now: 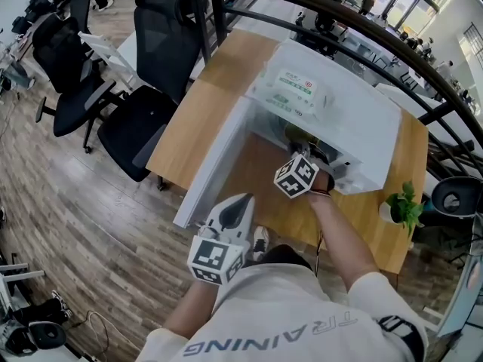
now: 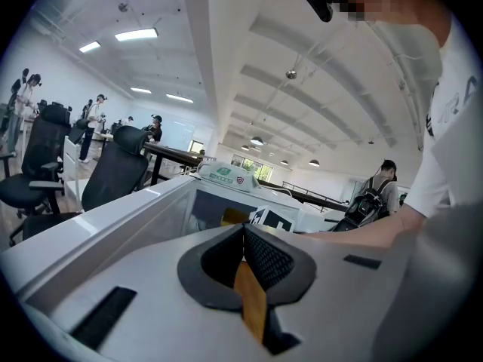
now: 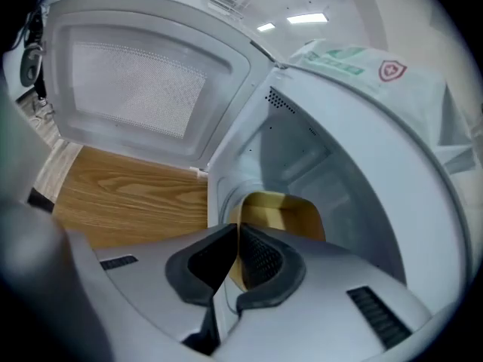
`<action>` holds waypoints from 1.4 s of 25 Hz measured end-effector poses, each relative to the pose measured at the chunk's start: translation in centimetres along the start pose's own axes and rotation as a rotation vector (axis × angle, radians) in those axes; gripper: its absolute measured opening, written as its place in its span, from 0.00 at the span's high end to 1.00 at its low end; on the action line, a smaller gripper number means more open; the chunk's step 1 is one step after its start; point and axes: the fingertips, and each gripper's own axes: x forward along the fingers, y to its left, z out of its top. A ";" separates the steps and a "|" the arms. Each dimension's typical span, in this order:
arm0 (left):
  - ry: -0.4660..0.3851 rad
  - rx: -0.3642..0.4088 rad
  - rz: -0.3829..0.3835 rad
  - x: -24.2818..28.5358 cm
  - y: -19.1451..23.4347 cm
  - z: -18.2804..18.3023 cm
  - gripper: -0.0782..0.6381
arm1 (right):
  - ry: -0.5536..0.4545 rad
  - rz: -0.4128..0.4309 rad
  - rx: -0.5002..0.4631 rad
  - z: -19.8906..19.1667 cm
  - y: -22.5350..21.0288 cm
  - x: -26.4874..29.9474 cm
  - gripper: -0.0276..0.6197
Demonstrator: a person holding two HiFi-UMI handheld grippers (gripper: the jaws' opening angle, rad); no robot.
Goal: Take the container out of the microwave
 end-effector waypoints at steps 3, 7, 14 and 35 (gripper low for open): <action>-0.008 0.001 0.009 0.0 -0.2 -0.1 0.85 | -0.031 0.016 -0.007 0.4 0.5 -1.5 0.91; -0.013 -0.005 0.049 0.0 -0.2 -0.4 0.85 | -0.068 0.049 -0.003 0.9 1.1 -3.5 0.91; -0.017 -0.010 0.099 -0.4 -0.7 -0.6 0.85 | -0.106 0.138 -0.032 0.8 2.9 -7.0 0.91; 0.026 0.115 -0.056 -1.6 -1.4 1.8 0.85 | -0.102 0.108 0.033 0.7 6.4 -20.4 0.91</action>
